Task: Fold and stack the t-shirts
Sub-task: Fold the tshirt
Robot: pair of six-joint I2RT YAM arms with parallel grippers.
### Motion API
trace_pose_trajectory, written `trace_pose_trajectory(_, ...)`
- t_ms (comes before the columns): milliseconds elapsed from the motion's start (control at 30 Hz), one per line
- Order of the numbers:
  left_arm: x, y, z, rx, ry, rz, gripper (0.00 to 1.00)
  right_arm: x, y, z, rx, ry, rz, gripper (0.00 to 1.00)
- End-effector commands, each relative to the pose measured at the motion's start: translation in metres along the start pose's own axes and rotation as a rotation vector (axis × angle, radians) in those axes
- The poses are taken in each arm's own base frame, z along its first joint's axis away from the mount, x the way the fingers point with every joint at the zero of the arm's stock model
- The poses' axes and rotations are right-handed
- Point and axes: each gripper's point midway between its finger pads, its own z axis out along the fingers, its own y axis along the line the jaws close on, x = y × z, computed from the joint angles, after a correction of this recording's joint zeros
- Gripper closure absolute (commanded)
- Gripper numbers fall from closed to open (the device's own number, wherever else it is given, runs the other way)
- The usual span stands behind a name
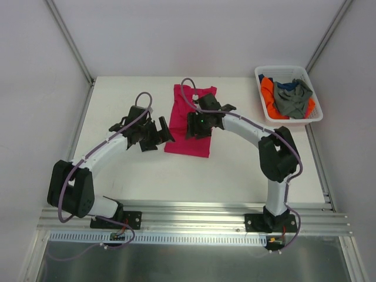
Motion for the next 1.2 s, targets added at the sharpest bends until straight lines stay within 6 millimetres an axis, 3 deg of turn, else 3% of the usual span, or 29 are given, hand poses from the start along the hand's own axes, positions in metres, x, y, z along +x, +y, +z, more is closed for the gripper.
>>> trace_pose_trajectory(0, -0.010, -0.011, -0.013, 0.058, -0.078, -0.015, 0.01, -0.032, -0.019, 0.017, 0.070, -0.074, 0.009, 0.43)
trace_pose_trajectory(167, -0.004, -0.006, -0.021, 0.055, -0.104, -0.024, 0.01, -0.042, -0.035, 0.041, 0.132, -0.082, -0.020, 0.43)
trace_pose_trajectory(567, 0.009, 0.005, -0.029, 0.051, -0.114, -0.043, 0.01, -0.078, -0.060, 0.058, 0.258, -0.160, -0.091, 0.42)
trace_pose_trajectory(667, 0.008, 0.004, -0.031, 0.056, -0.124, -0.039, 0.01, -0.099, -0.068, 0.058, 0.296, -0.216, -0.092, 0.41)
trace_pose_trajectory(700, 0.008, 0.004, -0.032, 0.058, -0.124, -0.039, 0.01, -0.118, -0.063, 0.052, 0.291, -0.262, -0.092, 0.41)
trace_pose_trajectory(800, 0.008, 0.002, -0.032, 0.064, -0.124, -0.034, 0.01, -0.141, -0.079, 0.054, 0.311, -0.288, -0.056, 0.40)
trace_pose_trajectory(833, 0.009, 0.002, -0.031, 0.065, -0.115, -0.029, 0.01, -0.161, -0.076, 0.053, 0.293, -0.321, -0.047, 0.40)
trace_pose_trajectory(900, 0.006, -0.002, -0.032, 0.080, -0.113, -0.007, 0.01, -0.179, -0.076, 0.040, 0.262, -0.336, -0.016, 0.40)
trace_pose_trajectory(933, 0.006, -0.003, -0.031, 0.081, -0.109, 0.013, 0.01, -0.198, -0.062, 0.017, 0.229, -0.395, -0.023, 0.40)
trace_pose_trajectory(1000, 0.001, -0.006, -0.032, 0.087, -0.115, 0.041, 0.01, -0.222, -0.054, -0.017, 0.217, -0.489, -0.058, 0.37)
trace_pose_trajectory(1100, -0.007, -0.010, -0.031, 0.088, -0.124, 0.084, 0.01, -0.243, -0.044, -0.093, 0.242, -0.621, -0.104, 0.21)
trace_pose_trajectory(1133, -0.010, -0.013, -0.031, 0.093, -0.129, 0.112, 0.01, -0.243, -0.046, -0.110, 0.253, -0.638, -0.099, 0.19)
trace_pose_trajectory(1167, -0.015, -0.018, -0.034, 0.105, -0.136, 0.128, 0.01, -0.243, -0.054, -0.140, 0.272, -0.672, -0.080, 0.18)
